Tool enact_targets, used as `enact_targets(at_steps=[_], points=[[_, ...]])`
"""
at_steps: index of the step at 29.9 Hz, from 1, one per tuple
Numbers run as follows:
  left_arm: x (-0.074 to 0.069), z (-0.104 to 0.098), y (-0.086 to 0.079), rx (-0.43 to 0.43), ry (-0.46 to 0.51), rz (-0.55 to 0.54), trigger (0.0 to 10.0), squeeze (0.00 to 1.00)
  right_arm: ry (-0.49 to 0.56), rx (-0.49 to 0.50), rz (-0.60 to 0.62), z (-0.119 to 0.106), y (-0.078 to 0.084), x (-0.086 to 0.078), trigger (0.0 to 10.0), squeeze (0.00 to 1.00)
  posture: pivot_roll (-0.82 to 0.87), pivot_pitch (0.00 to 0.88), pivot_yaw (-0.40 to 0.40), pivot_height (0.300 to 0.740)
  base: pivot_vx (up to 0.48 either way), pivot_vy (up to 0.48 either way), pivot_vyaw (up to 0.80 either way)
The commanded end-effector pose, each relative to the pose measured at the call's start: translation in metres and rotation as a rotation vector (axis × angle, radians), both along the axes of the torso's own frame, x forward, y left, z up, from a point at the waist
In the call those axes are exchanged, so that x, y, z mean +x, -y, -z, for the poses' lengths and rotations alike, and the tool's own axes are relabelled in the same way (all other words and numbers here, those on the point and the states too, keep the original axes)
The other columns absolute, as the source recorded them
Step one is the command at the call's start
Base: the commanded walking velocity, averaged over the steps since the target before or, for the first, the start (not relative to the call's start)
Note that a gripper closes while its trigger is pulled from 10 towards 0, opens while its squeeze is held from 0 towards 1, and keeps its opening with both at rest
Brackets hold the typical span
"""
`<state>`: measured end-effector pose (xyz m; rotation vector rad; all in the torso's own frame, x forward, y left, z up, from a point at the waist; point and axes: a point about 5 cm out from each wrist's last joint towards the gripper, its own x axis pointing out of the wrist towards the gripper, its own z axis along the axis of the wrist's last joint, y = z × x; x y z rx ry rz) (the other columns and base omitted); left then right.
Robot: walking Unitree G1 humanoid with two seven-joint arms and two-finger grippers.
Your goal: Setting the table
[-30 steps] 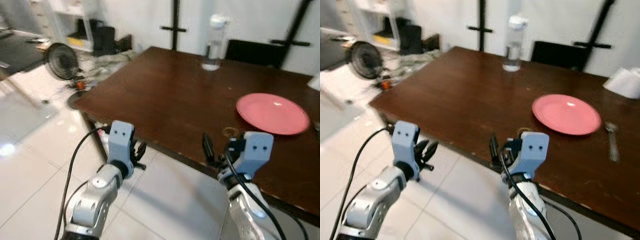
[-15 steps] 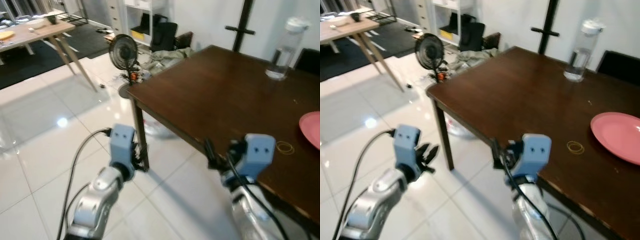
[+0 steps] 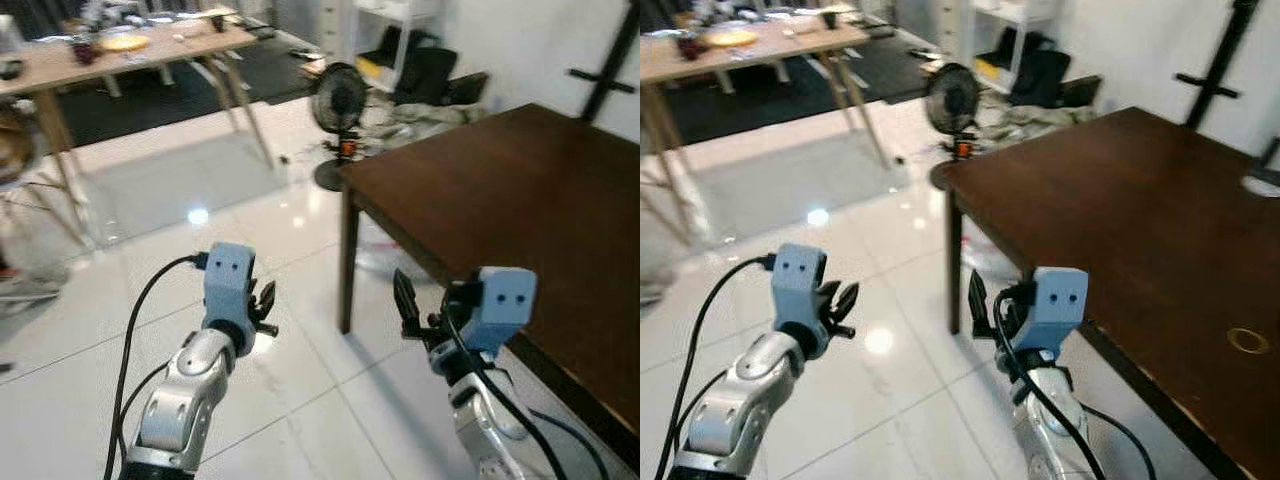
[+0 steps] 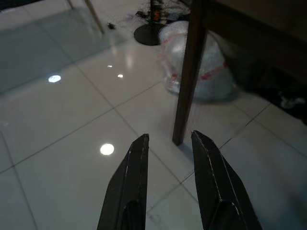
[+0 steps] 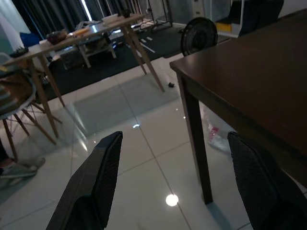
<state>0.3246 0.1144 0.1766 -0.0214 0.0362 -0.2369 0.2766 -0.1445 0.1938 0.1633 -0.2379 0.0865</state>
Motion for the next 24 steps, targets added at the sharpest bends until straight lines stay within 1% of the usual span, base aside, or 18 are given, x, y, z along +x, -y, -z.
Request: enact_targets(at_steps=[1, 2, 3, 4, 7, 24], points=[[0.0015, 0.0027, -0.0057, 0.016, 0.005, -0.040, 10.0, 0.00, -0.011, 0.006, -0.002, 0.0022, -0.0013, -0.0011, 10.0, 0.00, -0.02, 0.101, 0.130, 0.740, 0.000, 0.000, 0.79], [0.0020, 0.0021, -0.0067, 0.019, 0.011, -0.052, 10.0, 0.00, -0.011, 0.005, -0.003, 0.0021, -0.0013, -0.0012, 10.0, 0.00, -0.02, 0.104, 0.128, 0.740, 0.000, 0.000, 0.79], [0.0040, 0.0019, -0.0093, 0.039, 0.019, -0.084, 10.0, 0.00, -0.009, -0.003, -0.013, 0.0019, -0.0032, -0.0015, 10.0, 0.00, -0.02, 0.105, 0.127, 0.740, 0.480, 0.000, 0.43], [0.0040, 0.0019, -0.0093, 0.039, 0.019, -0.084, 10.0, 0.00, -0.009, -0.003, -0.013, 0.0019, -0.0032, -0.0015, 10.0, 0.00, -0.02, 0.105, 0.127, 0.740, 0.480, 0.000, 0.43], [0.0077, 0.0012, -0.0133, 0.052, 0.021, -0.136, 10.0, 0.00, -0.007, -0.006, -0.038, 0.0015, -0.0076, -0.0025, 10.0, 0.00, -0.02, 0.106, 0.126, 0.740, 0.480, 0.000, 0.00], [0.0088, 0.0009, -0.0123, 0.053, 0.033, -0.150, 10.0, 0.00, 0.005, 0.000, -0.060, -0.0001, -0.0097, -0.0031, 10.0, 0.00, -0.02, 0.109, 0.126, 0.740, 0.480, 0.000, 0.00]])
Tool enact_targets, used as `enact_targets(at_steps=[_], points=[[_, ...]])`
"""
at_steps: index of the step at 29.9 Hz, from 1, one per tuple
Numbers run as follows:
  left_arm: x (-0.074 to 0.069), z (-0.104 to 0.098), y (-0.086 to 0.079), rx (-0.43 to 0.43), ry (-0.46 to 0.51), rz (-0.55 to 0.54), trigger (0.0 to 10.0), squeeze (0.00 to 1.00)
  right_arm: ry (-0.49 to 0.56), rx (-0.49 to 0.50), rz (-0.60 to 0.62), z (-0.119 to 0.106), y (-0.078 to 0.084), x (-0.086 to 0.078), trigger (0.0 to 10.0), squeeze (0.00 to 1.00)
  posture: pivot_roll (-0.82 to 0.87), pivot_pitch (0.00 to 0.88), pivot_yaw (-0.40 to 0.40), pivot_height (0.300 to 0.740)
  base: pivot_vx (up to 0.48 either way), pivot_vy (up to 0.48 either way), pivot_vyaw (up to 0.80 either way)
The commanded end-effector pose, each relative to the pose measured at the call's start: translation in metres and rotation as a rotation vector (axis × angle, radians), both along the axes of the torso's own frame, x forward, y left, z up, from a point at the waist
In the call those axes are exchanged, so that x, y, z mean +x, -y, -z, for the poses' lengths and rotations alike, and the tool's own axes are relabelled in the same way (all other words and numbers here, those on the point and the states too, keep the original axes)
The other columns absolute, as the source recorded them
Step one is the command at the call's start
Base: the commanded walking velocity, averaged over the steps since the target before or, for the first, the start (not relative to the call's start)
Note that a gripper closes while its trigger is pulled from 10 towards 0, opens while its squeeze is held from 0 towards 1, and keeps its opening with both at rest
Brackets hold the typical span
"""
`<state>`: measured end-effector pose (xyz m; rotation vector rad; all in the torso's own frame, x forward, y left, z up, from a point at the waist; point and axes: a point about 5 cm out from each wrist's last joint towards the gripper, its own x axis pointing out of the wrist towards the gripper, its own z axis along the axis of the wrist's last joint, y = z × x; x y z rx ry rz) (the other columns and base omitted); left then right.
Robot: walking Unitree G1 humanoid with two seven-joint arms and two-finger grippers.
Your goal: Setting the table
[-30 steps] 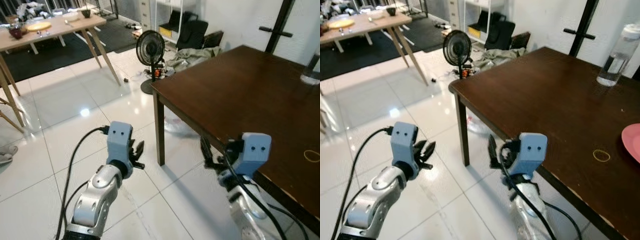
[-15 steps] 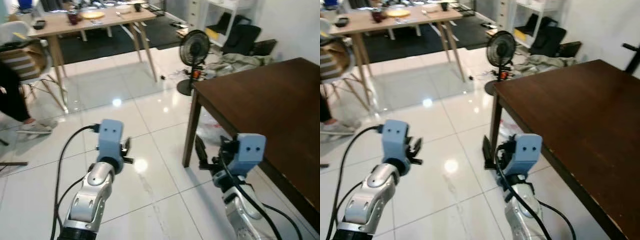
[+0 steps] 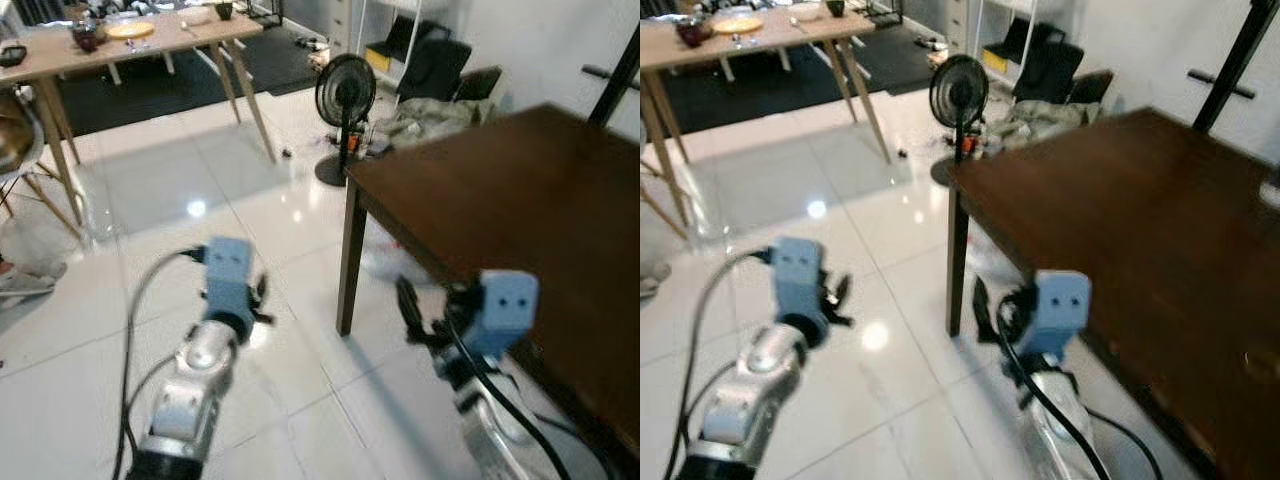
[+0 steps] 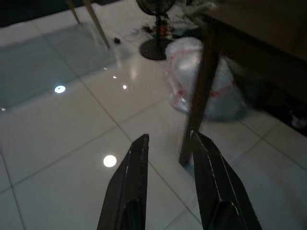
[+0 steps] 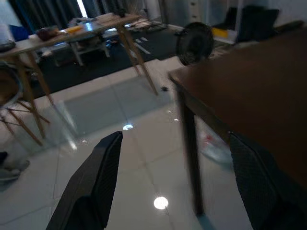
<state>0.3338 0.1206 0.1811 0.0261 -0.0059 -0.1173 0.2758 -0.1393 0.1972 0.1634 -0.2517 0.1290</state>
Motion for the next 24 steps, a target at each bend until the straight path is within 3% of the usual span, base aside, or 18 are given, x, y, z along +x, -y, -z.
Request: enact_targets(at_steps=[1, 3, 16, 24], points=[[-0.0003, 0.0053, -0.0060, 0.009, -0.012, -0.031, 10.0, 0.00, -0.012, 0.004, -0.019, 0.0032, -0.0045, -0.0021, 10.0, 0.00, -0.02, 0.108, 0.126, 0.740, 0.480, 0.000, 0.00], [-0.0002, 0.0052, -0.0059, 0.011, -0.011, -0.031, 10.0, 0.00, -0.009, 0.012, -0.024, 0.0028, -0.0047, -0.0020, 10.0, 0.00, -0.02, 0.108, 0.126, 0.740, 0.480, 0.000, 0.00], [0.0007, 0.0056, -0.0062, 0.012, -0.010, -0.031, 10.0, 0.00, -0.001, 0.029, -0.032, 0.0013, -0.0049, -0.0006, 10.0, 0.00, -0.02, 0.101, 0.129, 0.740, 0.480, 0.000, 0.79], [0.0011, 0.0051, -0.0057, 0.010, -0.007, -0.030, 10.0, 0.00, -0.002, 0.036, -0.023, 0.0008, -0.0039, 0.0010, 10.0, 0.00, -0.02, 0.094, 0.129, 0.740, 0.480, 0.000, 0.06]])
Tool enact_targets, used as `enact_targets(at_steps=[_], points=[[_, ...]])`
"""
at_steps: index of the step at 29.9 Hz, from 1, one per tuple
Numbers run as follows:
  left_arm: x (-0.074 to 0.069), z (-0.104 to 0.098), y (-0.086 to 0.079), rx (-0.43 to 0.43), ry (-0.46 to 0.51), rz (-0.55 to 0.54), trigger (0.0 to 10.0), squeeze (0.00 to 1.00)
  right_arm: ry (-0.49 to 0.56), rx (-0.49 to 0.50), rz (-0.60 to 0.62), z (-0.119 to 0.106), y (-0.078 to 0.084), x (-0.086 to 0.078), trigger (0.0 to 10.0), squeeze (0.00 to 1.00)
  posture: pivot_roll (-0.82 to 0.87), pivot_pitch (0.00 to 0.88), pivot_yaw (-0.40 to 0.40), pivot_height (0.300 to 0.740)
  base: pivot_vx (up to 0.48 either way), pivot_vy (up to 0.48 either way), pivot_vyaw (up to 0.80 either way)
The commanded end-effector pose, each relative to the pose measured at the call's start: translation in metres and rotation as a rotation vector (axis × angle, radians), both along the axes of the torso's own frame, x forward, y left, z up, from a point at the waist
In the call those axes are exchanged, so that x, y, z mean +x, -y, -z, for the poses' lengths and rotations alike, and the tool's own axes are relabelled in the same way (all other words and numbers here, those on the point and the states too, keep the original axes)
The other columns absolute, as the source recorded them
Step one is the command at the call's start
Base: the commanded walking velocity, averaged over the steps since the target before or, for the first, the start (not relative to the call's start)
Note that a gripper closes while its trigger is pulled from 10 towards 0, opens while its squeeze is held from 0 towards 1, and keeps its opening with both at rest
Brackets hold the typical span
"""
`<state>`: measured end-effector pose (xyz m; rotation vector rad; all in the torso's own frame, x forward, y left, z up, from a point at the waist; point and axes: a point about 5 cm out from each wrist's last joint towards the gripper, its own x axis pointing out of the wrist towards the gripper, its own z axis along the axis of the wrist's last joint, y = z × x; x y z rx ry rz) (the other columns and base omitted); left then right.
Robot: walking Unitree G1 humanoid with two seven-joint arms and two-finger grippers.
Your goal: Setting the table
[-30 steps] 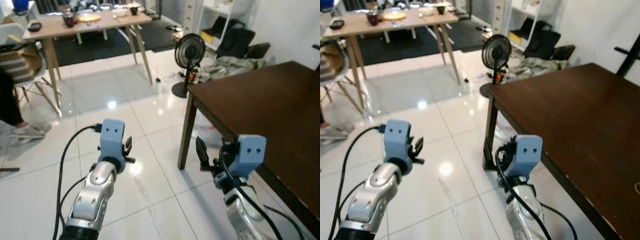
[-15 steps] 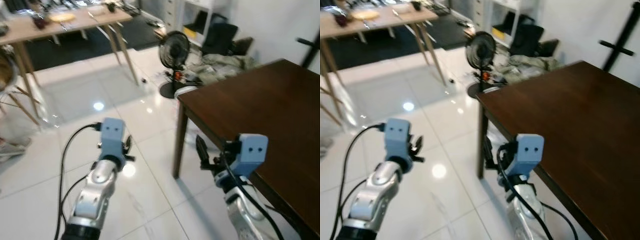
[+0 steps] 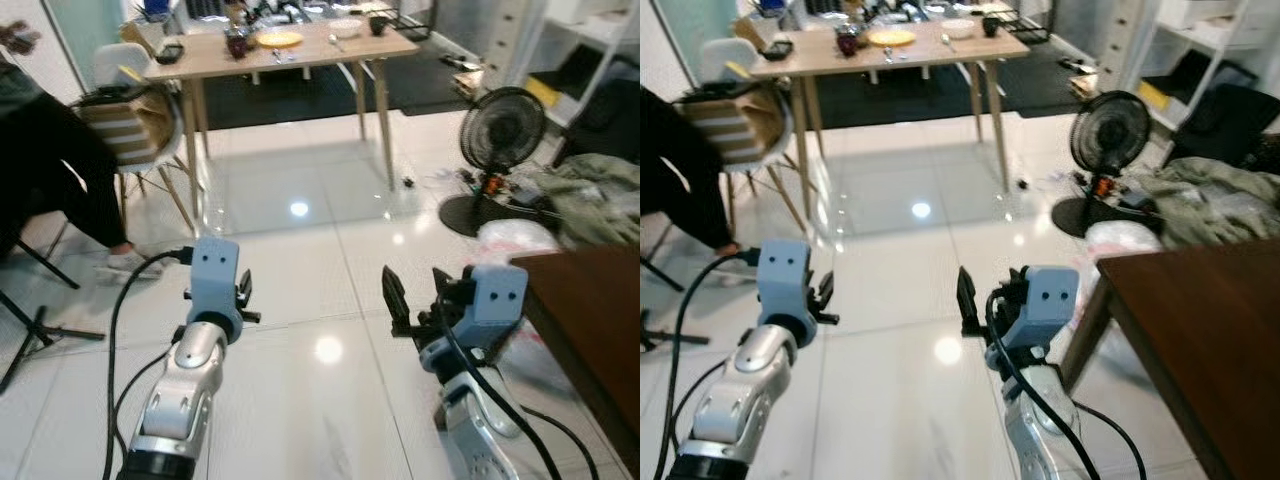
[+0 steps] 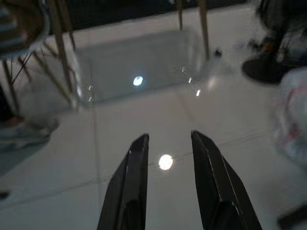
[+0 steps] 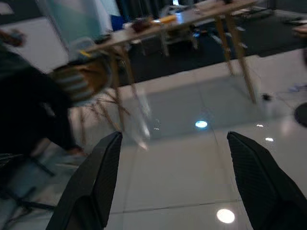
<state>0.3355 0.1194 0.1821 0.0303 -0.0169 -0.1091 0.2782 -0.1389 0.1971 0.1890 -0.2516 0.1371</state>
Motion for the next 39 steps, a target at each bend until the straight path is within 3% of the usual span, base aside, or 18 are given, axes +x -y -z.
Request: enact_targets(at_steps=[1, 39], points=[[-0.001, 0.006, -0.007, 0.006, -0.018, -0.022, 10.0, 0.00, -0.002, 0.013, -0.009, 0.001, -0.003, -0.001, 10.0, 0.00, -0.02, 0.089, 0.129, 0.740, 0.480, 0.000, 0.00], [-0.002, 0.007, -0.004, 0.004, -0.018, -0.006, 10.0, 0.00, 0.004, 0.026, 0.054, -0.001, 0.009, 0.001, 10.0, 0.00, -0.01, 0.097, 0.130, 0.740, 0.480, 0.000, 0.00]])
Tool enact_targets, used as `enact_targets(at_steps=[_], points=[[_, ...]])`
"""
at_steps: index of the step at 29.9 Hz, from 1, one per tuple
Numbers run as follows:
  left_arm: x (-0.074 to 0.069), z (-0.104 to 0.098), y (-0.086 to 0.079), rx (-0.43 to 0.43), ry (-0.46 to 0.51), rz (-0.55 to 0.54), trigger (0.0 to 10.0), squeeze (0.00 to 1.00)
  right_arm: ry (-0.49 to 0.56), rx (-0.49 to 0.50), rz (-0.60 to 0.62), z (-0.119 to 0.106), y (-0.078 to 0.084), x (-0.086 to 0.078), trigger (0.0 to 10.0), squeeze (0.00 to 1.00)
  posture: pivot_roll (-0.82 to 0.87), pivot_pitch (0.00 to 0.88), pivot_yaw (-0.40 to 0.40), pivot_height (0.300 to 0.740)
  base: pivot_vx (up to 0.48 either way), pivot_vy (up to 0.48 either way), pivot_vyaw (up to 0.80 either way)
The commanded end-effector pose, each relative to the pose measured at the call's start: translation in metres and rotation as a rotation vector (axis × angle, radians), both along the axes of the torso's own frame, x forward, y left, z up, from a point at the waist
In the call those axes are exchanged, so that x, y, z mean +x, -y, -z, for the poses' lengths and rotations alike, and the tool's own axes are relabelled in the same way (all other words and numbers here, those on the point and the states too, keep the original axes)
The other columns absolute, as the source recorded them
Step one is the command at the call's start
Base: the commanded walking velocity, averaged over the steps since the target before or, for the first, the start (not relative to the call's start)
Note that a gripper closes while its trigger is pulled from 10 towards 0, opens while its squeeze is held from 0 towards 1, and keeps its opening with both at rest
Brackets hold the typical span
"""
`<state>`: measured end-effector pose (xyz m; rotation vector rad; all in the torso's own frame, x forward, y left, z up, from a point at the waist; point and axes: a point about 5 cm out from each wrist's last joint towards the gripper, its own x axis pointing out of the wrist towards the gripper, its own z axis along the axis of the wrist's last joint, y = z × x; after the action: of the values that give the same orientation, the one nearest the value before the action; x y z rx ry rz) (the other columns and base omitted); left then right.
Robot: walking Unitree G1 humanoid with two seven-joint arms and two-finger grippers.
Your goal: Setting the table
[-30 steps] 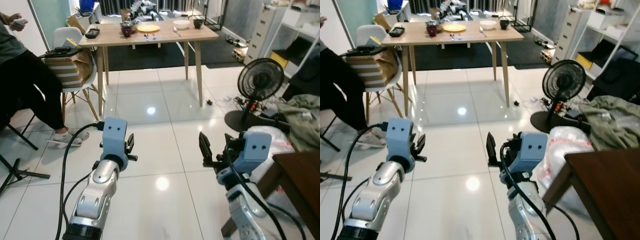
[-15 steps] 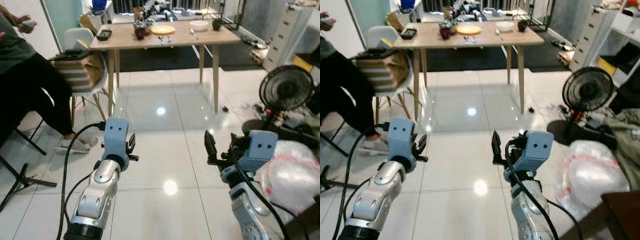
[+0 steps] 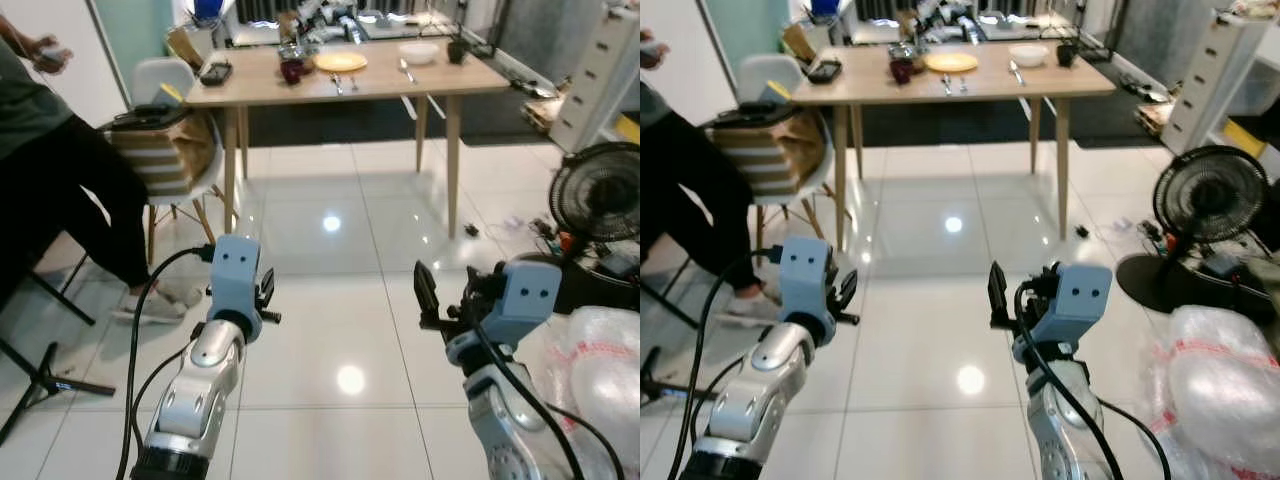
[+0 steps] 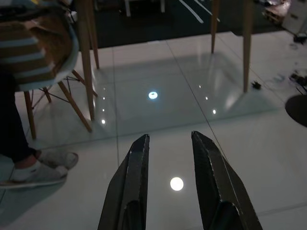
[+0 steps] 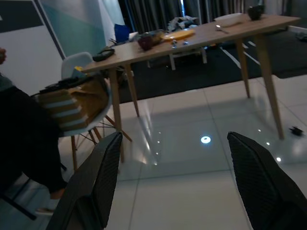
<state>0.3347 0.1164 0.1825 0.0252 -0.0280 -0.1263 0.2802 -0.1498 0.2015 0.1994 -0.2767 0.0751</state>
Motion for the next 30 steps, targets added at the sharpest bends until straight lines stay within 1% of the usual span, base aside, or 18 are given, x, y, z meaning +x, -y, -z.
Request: enact_targets(at_steps=[1, 5, 30], points=[[-0.0005, 0.0074, -0.0074, 0.013, -0.029, -0.024, 10.0, 0.00, -0.015, 0.008, -0.008, 0.0033, -0.0025, -0.0007, 10.0, 0.00, -0.01, 0.098, 0.131, 0.740, 0.480, 0.000, 0.00], [0.0004, 0.0086, -0.0087, 0.025, -0.039, -0.036, 10.0, 0.00, -0.015, 0.008, -0.008, 0.0034, -0.0027, -0.0007, 10.0, 0.00, -0.01, 0.101, 0.131, 0.740, 0.480, 0.000, 0.00], [0.0030, 0.0085, -0.0108, 0.031, -0.052, -0.039, 10.0, 0.00, -0.021, 0.027, 0.007, 0.0046, -0.0008, -0.0008, 10.0, 0.00, -0.01, 0.104, 0.138, 0.740, 0.471, 0.000, 0.00]])
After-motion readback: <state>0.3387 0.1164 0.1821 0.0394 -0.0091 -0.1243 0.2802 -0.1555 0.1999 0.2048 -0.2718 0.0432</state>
